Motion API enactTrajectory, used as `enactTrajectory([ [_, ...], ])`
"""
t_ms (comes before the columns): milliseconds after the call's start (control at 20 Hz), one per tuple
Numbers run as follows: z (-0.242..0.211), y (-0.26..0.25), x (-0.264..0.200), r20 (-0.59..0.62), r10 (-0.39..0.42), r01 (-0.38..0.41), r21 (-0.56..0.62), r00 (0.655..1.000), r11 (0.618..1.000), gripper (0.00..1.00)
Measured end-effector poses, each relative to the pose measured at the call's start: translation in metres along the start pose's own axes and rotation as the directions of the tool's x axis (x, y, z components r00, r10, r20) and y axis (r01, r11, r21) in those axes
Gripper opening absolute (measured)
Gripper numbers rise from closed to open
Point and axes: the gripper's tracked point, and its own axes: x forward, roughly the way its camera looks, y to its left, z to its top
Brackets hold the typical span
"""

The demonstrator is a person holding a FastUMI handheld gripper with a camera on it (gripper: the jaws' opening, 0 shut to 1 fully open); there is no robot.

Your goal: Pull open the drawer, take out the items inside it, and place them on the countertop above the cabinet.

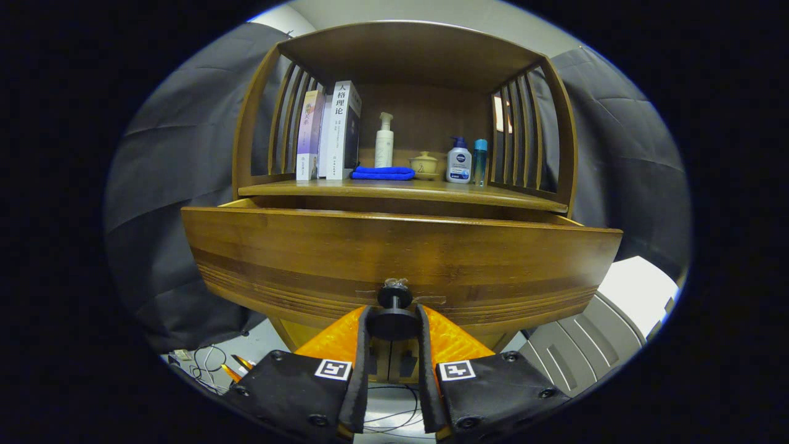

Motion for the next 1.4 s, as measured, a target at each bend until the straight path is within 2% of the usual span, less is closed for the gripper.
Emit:
enactTrajectory([
  [250,0.001,0.0,-0.005,-0.003,0.012,-0.012,-0.017,1.0,1.0,0.37],
  [400,0.017,-0.003,-0.018,0.033,0.021,-0.02,-0.027,0.999,0.999,0.53],
  [650,0.067,-0.009,-0.042,0.11,-0.007,0.006,0.014,0.994,1.0,0.98],
  [1000,0.118,-0.009,-0.025,0.078,-0.048,0.047,0.021,0.996,0.999,0.98],
  [1200,0.124,-0.012,0.005,-0.039,-0.09,0.09,0.005,0.995,0.996,0.98],
  [1400,0.116,-0.026,0.04,-0.204,-0.159,0.155,-0.032,0.966,0.987,0.98],
])
